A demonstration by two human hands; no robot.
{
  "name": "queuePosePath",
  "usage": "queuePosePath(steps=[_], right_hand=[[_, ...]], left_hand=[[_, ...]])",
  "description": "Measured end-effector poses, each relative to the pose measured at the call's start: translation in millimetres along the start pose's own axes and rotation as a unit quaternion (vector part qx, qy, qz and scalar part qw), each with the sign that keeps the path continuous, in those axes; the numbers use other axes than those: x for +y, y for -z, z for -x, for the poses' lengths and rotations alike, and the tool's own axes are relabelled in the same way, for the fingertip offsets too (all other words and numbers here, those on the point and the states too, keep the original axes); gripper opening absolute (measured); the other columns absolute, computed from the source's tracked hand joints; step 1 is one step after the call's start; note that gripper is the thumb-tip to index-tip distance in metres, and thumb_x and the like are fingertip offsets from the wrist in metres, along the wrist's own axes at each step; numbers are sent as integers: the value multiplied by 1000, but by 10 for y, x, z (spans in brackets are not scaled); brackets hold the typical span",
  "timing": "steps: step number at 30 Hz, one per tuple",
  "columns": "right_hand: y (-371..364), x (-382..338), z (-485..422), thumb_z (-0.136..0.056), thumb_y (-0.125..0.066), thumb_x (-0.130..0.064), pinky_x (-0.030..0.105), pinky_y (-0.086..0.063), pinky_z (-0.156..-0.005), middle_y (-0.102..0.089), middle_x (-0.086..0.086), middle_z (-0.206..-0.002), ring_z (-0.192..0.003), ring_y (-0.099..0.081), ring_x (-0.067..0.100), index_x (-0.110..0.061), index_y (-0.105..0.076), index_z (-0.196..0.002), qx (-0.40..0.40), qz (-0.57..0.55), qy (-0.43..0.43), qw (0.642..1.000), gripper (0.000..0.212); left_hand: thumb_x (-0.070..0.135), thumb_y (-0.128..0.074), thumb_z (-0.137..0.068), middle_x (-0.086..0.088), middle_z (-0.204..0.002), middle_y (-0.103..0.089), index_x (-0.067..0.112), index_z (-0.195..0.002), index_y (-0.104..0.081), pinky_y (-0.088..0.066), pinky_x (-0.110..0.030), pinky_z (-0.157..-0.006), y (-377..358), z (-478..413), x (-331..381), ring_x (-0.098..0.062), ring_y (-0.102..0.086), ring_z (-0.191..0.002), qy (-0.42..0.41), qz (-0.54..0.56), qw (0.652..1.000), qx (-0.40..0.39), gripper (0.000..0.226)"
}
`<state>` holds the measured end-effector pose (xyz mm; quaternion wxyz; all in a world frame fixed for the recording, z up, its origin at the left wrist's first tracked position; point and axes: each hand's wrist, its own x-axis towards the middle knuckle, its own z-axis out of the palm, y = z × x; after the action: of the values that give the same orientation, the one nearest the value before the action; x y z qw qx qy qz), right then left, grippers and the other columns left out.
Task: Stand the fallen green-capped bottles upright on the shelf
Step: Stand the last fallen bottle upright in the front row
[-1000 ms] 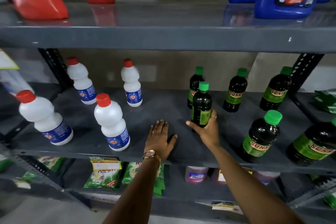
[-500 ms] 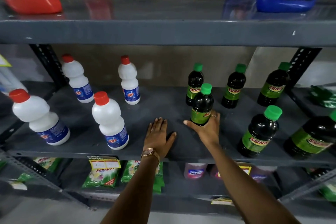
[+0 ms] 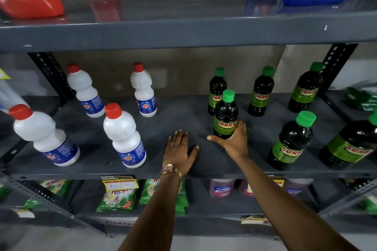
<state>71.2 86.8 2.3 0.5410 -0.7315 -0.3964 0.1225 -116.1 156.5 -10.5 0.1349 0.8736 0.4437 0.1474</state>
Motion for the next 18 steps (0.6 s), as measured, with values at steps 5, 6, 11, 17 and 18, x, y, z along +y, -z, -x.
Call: queuePosePath(steps=[5, 6, 11, 17, 18], right_hand=[[145, 145, 20, -60, -90, -30, 6, -43, -83, -58, -22, -111, -108, -58, 1, -30, -47, -122, -83, -42, 1, 996, 75], [153, 155, 8, -62, -89, -25, 13, -46, -87, -60, -17, -110, -110, -59, 9, -25, -49, -122, -80, -45, -7, 996, 72], [221, 115, 114, -57, -91, -25, 35, -50, -94, -68, 1, -111, -107, -63, 17, -16, -57, -120, -98, -31, -20, 995, 72], [457, 100, 602, -54, -90, -42, 4, -45, -76, -64, -25, -98, -94, -60, -13, -39, -55, -104, -128, -4, -6, 992, 61], [485, 105, 669, -54, -89, -43, 3, -44, -75, -63, -26, -98, -93, -59, -15, -38, -55, -105, -130, 3, -4, 991, 62]], left_hand=[[53, -30, -94, -6, -159, -13, 13, -148, -18, 4, -33, -119, -2, 14, 17, -17, -4, -147, 2, -8, 1000, -1, 68], [53, -30, -94, -6, -159, -13, 13, -148, -17, 4, -33, -119, 0, 12, 22, -17, -4, -147, 3, -9, 1000, -2, 68], [51, -31, -94, -6, -159, -13, 13, -148, -18, 4, -33, -119, 5, 24, 37, -17, -4, -146, 6, -4, 1000, -1, 67], [51, -31, -95, -7, -159, -13, 12, -148, -17, 2, -35, -120, 6, 14, 44, -18, -3, -147, 7, -6, 1000, -7, 67], [50, -31, -95, -7, -159, -13, 12, -148, -17, 2, -35, -120, 4, 14, 42, -19, -3, -147, 5, -9, 1000, -7, 67]])
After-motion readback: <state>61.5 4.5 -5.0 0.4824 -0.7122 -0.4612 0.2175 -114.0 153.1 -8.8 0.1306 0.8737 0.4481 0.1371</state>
